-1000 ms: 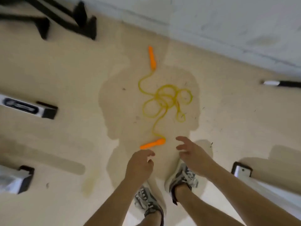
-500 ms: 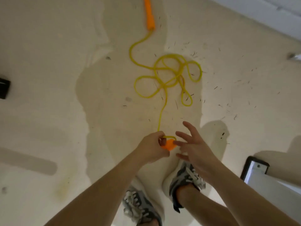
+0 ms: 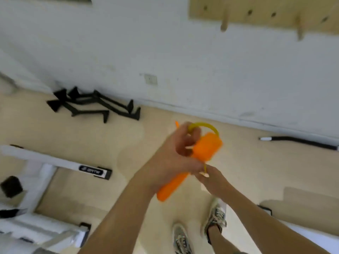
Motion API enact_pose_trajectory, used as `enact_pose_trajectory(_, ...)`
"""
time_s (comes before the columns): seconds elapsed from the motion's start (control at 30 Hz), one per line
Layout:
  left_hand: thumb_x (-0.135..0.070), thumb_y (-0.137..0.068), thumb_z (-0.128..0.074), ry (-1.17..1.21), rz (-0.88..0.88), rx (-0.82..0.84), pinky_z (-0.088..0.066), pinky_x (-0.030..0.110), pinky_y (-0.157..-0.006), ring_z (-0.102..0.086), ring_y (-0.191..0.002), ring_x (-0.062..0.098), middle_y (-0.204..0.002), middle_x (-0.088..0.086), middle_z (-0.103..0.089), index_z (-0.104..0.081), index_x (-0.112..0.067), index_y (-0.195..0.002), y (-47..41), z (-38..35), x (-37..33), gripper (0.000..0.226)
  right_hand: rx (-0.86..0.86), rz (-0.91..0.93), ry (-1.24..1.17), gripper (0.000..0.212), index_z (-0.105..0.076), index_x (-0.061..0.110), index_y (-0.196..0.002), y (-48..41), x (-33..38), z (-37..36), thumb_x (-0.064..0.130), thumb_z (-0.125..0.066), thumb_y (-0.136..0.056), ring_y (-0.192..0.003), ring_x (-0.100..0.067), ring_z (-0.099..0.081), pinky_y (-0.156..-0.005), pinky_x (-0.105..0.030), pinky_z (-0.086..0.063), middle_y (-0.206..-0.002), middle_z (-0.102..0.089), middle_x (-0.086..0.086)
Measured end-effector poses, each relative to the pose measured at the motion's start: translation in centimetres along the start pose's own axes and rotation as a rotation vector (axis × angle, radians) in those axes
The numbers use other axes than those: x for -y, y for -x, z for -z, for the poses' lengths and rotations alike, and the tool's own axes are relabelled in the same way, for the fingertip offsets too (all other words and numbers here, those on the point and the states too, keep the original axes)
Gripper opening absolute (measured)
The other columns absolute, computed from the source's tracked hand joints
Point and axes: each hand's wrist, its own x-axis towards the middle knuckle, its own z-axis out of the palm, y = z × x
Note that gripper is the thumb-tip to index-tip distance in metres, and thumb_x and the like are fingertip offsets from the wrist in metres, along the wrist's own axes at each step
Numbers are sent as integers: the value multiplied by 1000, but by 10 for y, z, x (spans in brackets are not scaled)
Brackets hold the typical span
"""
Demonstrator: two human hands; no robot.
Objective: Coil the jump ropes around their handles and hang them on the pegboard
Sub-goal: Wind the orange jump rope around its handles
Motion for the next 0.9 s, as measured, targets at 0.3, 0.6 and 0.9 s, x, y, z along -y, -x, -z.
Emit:
enact_pose_trajectory(0.3, -2, -68, -66, -832, 63, -731, -43, 42, -99, -48, -119, 27, -126, 4, -51, -20, -23, -148, 74, -5, -58, 95, -96, 289, -625, 16, -62, 6, -90, 170, 130, 77, 15, -50, -97, -50, -20, -63, -44, -24, -49, -61, -65, -8)
enact_pose_trajectory(0.6, -7, -81, -57, -575, 349, -235, -47, 20, -64, -58, -69, 12, -73, 0, -64, -66, -23, -72, 192, -132, 27, 20, -91, 395, -1148, 20, -57, -2, -82, 261, 191, 107, 8, -48, -98, -47, -14, -65, -44, -18, -53, -52, -64, -8)
enact_pose_trajectory(0.9, -8, -94, -44, -1119, -327, -561, -38, 7, -60, -50, -61, -4, -64, -12, -54, -53, -32, -131, 263, -172, -93, 45, -516, 79, -339, 12, -56, 2, -97, 306, 96, 134, 10, -52, -89, -63, -24, -61, -61, -38, -59, -84, -58, -15)
